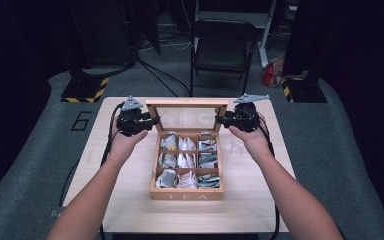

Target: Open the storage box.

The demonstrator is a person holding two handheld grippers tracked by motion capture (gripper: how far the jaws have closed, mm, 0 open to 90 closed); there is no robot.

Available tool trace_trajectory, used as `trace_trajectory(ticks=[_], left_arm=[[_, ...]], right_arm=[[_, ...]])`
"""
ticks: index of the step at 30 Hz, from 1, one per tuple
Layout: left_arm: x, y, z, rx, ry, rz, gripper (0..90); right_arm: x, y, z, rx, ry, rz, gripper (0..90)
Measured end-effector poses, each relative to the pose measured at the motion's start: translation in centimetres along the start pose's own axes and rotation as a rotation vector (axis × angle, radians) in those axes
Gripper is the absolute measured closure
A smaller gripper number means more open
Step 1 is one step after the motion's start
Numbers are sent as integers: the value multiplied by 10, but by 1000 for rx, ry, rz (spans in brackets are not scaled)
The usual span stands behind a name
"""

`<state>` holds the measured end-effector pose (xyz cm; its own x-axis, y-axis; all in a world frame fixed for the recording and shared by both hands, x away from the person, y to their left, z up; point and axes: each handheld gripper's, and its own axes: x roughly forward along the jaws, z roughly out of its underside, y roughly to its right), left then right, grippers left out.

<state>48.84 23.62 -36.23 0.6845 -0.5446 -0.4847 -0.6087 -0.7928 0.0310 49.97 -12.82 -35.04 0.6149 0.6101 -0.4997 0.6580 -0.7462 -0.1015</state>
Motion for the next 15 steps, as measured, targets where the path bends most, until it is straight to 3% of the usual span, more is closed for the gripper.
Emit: trace_trajectory(ticks=[15], left_arm=[[2,-4,-3,-6,-4,7,625]], right_arm=[[17,7,12,-1,-28,27,557]])
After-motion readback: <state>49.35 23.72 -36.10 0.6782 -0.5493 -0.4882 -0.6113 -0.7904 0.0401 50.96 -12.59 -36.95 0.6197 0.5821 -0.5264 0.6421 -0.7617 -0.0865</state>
